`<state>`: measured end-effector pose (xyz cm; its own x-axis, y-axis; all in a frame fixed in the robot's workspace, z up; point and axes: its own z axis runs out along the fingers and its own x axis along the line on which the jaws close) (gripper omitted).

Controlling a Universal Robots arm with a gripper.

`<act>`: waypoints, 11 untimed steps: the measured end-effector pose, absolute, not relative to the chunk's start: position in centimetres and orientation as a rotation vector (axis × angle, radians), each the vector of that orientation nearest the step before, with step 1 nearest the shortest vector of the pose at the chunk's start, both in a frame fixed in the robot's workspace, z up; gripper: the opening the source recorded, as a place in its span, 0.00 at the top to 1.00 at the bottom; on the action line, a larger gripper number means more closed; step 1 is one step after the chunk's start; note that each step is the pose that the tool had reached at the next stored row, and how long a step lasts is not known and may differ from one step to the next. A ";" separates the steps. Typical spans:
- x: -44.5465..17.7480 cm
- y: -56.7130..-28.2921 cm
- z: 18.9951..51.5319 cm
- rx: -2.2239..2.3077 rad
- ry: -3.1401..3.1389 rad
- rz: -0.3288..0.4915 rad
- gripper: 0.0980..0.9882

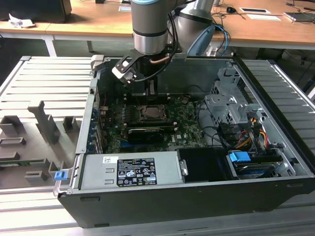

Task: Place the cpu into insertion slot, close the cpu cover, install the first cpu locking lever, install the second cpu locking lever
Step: 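Install the first cpu locking lever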

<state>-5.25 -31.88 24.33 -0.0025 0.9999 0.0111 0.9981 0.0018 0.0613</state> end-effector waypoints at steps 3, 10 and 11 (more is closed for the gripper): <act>-5.2 -31.9 25.0 2.193 2.198 0.080 0.99; -5.2 -31.9 27.2 2.133 2.258 0.081 0.99; -5.2 -31.9 27.2 2.104 2.286 0.082 0.99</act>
